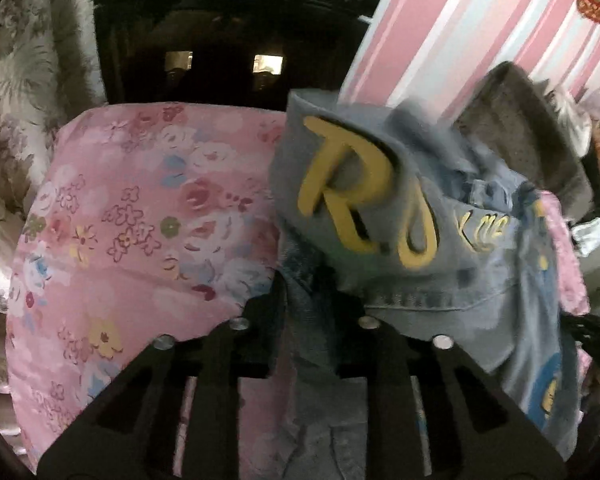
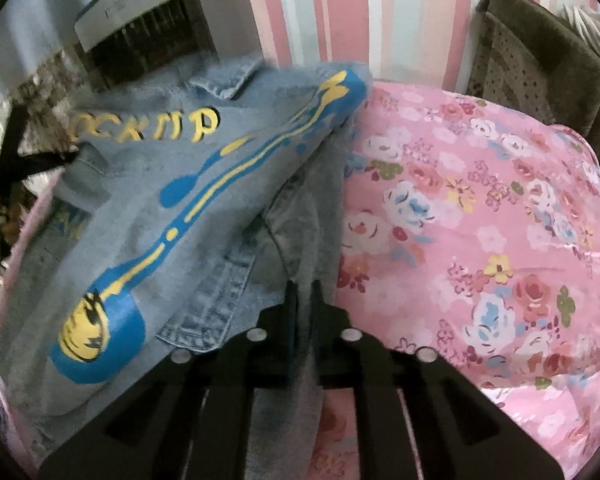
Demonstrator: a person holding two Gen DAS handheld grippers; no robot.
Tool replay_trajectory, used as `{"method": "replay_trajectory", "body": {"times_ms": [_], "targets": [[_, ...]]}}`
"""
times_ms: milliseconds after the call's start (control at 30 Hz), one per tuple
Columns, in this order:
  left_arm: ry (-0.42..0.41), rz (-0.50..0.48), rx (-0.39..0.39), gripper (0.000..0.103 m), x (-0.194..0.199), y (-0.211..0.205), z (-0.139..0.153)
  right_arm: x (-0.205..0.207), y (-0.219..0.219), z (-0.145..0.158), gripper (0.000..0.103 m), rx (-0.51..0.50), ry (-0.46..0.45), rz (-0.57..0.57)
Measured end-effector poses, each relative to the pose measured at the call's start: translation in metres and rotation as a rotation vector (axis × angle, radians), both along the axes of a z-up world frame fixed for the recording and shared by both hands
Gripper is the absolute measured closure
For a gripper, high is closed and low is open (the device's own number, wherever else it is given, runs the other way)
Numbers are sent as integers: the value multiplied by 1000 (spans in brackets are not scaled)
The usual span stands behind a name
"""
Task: Fold large clothes
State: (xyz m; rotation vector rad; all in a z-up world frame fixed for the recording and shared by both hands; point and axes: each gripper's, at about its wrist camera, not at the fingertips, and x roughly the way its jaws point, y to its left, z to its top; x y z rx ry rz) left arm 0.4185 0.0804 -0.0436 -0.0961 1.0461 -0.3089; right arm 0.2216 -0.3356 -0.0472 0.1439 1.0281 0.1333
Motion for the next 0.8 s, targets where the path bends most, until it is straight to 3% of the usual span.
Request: {"method": "replay_trajectory", "body": {"times_ms": [100, 133, 167, 267, 500, 567, 800], "targets": [[-73, 55, 60, 15, -6, 4, 9, -4, -6, 14, 89, 26, -24, -3], [-82, 62, 63, 12, -9, 5, 12, -5, -6, 20, 89, 8, -38, -6], [-82, 63, 70, 12, -10, 6, 16, -6, -6, 24, 88, 5, -45, -5], [-83, 57, 102, 8, -24, 6, 21, -3, -8, 29, 70, -9, -58, -13], [-126, -24, 171, 3, -85, -6, 18, 3, -9, 23, 68, -28, -69, -22], [-142, -48, 170, 3, -104, -13, 20, 1, -9, 22, 63, -48, -79, -22], [-208, -199, 137, 3, -180, -52, 36, -16, -16, 20, 63, -39, -90, -37]]}}
